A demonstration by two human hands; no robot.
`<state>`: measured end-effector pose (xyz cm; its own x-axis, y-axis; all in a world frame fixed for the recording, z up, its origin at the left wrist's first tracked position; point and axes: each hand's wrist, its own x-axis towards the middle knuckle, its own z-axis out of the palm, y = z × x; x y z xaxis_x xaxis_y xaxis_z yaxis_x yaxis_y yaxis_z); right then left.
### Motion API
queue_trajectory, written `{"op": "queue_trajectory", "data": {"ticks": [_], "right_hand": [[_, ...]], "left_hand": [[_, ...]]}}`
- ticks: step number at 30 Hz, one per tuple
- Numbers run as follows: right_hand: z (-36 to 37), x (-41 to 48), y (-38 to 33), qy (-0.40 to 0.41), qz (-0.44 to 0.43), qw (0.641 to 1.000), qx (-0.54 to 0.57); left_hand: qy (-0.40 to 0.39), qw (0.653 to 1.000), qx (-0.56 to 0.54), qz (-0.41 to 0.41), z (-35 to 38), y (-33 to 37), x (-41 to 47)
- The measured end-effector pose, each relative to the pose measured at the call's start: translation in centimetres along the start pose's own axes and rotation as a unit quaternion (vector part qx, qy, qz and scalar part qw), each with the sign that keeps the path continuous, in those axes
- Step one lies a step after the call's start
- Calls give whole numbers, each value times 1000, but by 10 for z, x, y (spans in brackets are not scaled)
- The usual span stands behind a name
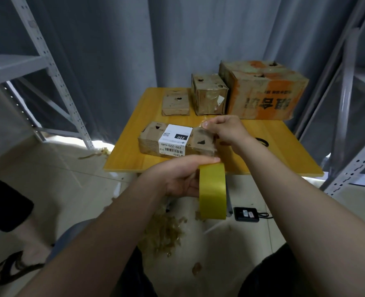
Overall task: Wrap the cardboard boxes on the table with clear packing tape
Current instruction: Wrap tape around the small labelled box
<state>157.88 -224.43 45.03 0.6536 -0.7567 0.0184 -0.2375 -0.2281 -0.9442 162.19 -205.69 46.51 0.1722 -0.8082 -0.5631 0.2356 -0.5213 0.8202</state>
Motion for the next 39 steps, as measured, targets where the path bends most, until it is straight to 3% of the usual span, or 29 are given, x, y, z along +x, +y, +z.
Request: {"op": "queue_trajectory", "data": {"ticks": [7, 13, 24, 30, 39], "right_hand": [[-6, 2, -4, 45, -27, 998, 17], [-2, 9, 4, 73, 0, 997, 12], [5, 24, 16, 78, 15, 997, -5], [9, 28, 31, 89, 23, 995, -36], [5, 29, 31, 119, -16, 958, -261]], "left_hand": [[56, 997, 41, 24, -19, 2, -7], [100, 993, 56, 0, -38, 9, 0], [141, 985, 102, -3, -41, 6, 24], [132, 989, 70, 5, -41, -1, 32], [134, 990, 45, 14, -38, -4, 38]]}}
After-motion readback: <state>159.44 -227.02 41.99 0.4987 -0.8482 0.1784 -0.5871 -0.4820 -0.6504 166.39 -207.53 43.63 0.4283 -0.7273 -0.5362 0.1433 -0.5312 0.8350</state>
